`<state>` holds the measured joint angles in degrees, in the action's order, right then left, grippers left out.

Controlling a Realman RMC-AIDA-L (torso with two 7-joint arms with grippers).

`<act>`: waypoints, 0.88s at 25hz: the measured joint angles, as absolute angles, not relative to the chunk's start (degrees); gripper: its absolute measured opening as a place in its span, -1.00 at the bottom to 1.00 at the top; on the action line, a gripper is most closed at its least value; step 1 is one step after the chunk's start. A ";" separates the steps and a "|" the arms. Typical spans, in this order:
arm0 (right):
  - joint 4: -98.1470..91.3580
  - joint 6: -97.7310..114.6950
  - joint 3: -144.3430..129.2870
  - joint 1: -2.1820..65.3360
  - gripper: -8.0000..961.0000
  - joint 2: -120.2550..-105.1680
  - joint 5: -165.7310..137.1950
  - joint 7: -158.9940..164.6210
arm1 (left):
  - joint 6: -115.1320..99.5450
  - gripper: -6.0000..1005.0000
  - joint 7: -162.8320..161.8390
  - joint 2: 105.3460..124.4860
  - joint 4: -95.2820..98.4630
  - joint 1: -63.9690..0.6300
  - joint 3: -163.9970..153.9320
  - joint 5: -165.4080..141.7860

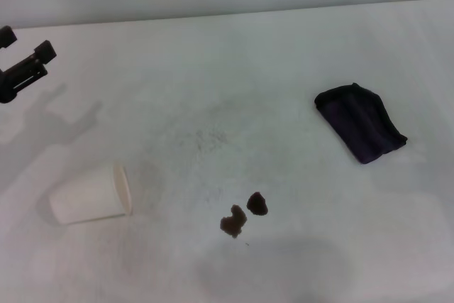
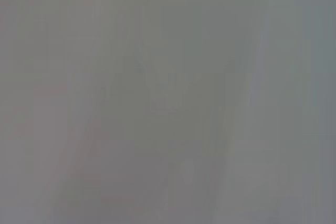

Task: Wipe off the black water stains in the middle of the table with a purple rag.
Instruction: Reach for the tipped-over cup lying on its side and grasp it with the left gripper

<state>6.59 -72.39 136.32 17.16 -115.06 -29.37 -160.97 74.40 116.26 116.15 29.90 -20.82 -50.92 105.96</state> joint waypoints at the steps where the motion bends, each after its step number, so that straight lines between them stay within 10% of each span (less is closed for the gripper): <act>1: 6.59 -72.32 136.33 17.28 0.82 -115.06 -29.31 -160.97 | 74.37 0.74 112.53 115.57 32.55 -20.77 -50.81 102.79; 22: 5.94 -67.09 136.94 18.53 0.82 -115.23 -25.72 -156.19 | 98.53 0.74 86.58 110.21 67.44 -27.30 -50.56 52.82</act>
